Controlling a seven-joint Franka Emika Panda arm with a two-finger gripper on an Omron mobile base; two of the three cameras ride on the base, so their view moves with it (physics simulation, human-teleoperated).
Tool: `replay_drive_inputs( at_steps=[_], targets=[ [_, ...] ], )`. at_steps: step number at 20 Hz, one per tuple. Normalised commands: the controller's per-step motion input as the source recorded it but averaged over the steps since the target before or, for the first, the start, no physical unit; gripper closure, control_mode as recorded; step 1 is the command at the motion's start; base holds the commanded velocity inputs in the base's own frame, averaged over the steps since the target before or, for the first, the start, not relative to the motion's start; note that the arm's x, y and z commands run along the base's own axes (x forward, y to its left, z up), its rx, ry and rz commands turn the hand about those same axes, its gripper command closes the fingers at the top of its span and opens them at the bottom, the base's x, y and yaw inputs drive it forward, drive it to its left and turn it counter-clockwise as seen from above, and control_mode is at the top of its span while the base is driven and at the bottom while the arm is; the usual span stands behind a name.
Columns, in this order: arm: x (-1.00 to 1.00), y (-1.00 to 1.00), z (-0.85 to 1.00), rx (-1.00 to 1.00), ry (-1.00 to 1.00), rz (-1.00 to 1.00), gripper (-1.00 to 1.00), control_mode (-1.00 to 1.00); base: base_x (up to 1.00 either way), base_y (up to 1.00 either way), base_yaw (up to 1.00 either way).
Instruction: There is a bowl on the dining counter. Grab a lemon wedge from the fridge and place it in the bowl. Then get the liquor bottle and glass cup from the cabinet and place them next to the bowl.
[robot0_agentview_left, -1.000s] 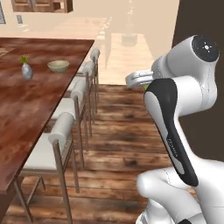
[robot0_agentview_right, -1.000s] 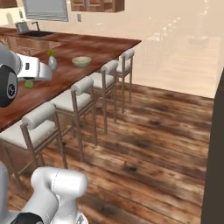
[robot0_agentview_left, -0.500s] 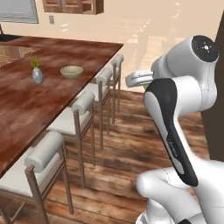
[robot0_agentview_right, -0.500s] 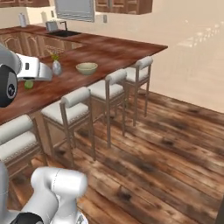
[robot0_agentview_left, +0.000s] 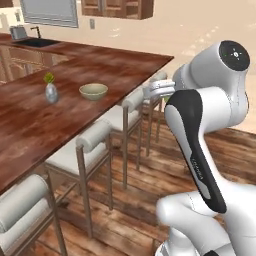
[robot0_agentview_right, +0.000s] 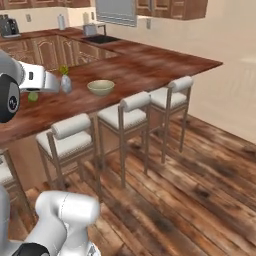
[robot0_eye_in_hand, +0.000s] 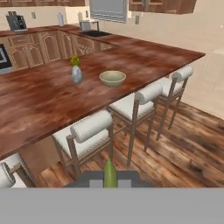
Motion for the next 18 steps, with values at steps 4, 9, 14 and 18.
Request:
replay_drive_inputs(
  at_steps=[4, 9, 14, 18],
  targets=[
    [0.0, 0.0, 0.0, 0.0, 0.0, 0.0, 1.0, 1.0, 0.8, -0.89, 0.38],
    [0.0, 0.0, 0.0, 0.0, 0.0, 0.0, 1.0, 1.0, 0.79, -0.91, 0.37],
    [0.0, 0.0, 0.0, 0.0, 0.0, 0.0, 1.0, 1.0, 0.77, -0.88, 0.37],
    [0.0, 0.0, 0.0, 0.0, 0.0, 0.0, 1.0, 1.0, 0.84, -0.79, 0.39]
  ],
)
